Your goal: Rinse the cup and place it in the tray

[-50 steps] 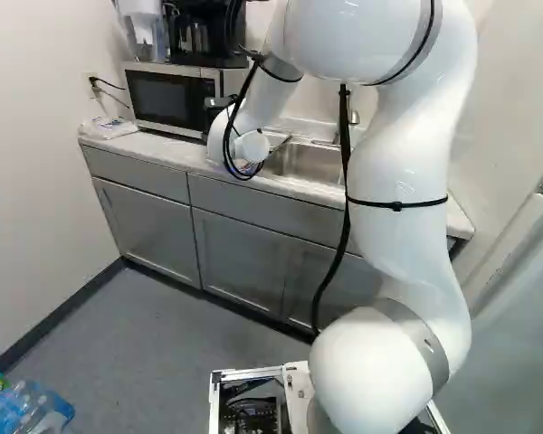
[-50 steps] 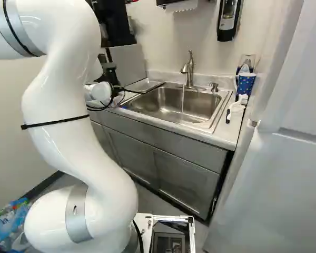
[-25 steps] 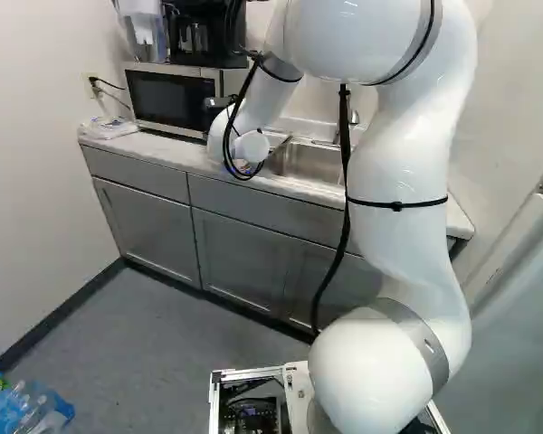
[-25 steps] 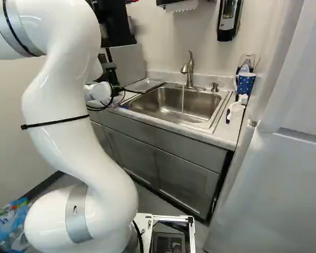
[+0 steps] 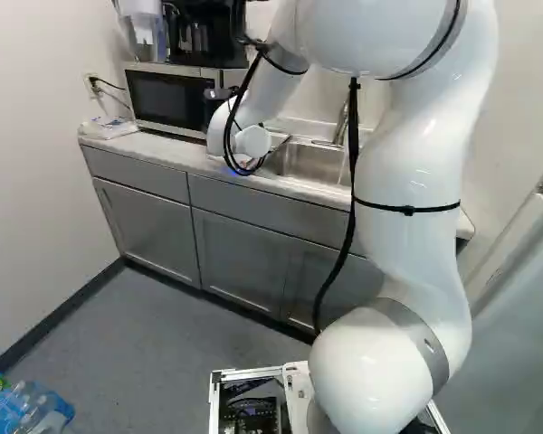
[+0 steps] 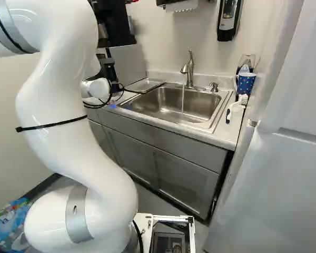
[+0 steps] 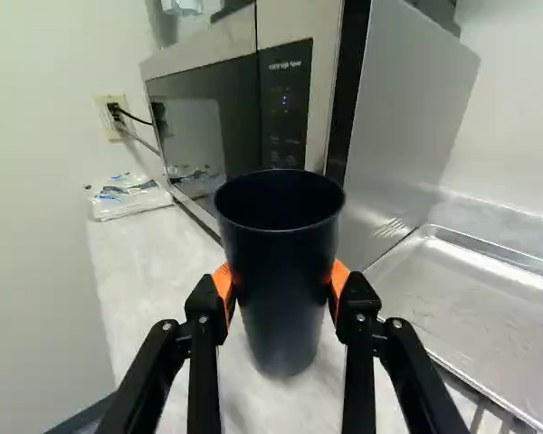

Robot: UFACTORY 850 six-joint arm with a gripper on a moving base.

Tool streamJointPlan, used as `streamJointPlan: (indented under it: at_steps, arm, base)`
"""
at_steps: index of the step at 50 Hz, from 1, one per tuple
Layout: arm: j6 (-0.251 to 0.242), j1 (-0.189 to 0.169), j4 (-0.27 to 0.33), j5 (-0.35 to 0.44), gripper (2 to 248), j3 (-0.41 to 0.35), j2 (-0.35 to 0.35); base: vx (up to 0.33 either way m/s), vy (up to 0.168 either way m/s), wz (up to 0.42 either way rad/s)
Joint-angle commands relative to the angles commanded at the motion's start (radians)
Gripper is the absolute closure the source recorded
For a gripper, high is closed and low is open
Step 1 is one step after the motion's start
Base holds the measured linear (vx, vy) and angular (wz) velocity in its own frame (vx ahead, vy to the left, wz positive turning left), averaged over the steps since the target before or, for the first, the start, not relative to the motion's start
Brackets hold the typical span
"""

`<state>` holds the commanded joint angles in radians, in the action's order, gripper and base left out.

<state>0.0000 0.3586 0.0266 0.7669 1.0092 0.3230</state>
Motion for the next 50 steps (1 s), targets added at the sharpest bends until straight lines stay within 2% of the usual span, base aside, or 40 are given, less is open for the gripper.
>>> streamJointPlan:
  at_steps: [21,50]
  arm:
    - [0.000,-0.013,-0.021,-0.037,128,-0.097,-0.126]
    - [0.000,-0.072,-0.069,-0.092,128,-0.202,-0.284]
  base:
    - [0.000,0.000,0.000]
    - [0.000,0.000,0.000]
